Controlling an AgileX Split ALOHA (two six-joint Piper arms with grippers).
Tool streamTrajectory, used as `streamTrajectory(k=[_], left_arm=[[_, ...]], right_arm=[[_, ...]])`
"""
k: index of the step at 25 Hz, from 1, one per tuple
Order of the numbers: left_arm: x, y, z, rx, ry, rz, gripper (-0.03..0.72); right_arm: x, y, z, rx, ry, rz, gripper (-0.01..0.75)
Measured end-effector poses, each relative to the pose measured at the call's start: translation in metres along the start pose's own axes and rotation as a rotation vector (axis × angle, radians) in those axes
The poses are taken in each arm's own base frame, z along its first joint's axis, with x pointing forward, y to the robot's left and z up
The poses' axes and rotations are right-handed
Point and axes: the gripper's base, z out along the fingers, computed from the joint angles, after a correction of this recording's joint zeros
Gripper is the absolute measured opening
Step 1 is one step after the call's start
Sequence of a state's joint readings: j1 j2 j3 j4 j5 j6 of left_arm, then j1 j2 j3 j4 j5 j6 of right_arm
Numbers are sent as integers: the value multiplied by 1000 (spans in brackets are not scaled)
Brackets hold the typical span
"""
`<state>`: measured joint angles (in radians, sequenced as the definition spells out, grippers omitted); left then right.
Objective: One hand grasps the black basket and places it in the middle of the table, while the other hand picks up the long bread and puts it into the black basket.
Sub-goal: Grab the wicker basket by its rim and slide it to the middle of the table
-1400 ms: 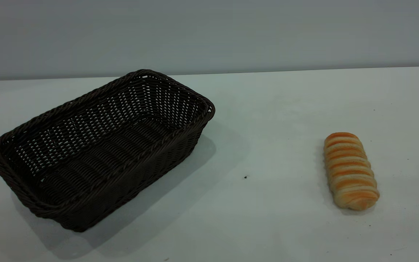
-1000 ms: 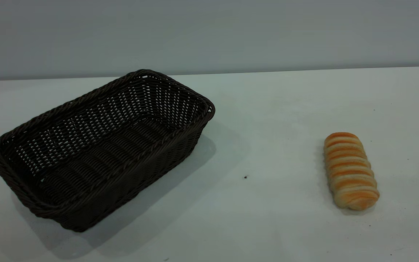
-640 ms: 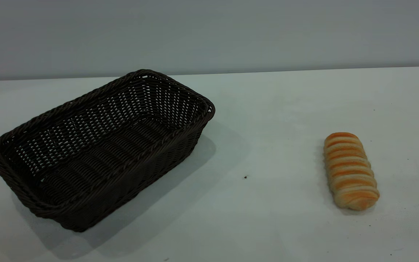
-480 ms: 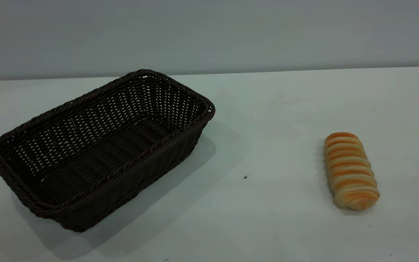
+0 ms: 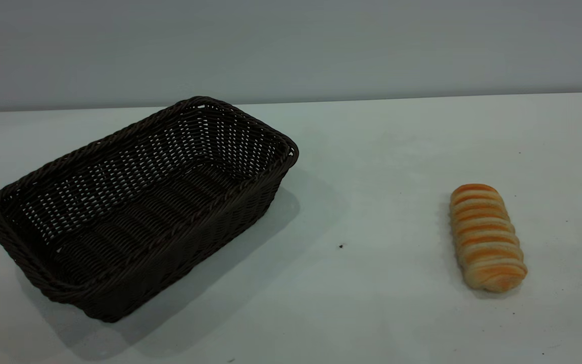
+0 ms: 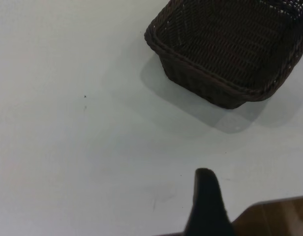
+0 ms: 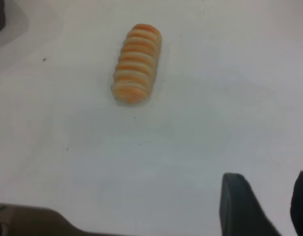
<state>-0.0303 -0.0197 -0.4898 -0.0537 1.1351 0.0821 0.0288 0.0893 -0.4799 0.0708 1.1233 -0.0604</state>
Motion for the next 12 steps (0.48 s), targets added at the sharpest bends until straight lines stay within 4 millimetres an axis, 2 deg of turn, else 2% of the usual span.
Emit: streamTrajectory(k=[6, 12], left_arm=[[0, 1, 0, 32, -1, 26, 585], [0, 1, 0, 42, -1, 25, 585]], right_arm=[[0, 0, 0, -16, 0, -14, 238], [0, 7, -1, -135, -1, -28, 238]])
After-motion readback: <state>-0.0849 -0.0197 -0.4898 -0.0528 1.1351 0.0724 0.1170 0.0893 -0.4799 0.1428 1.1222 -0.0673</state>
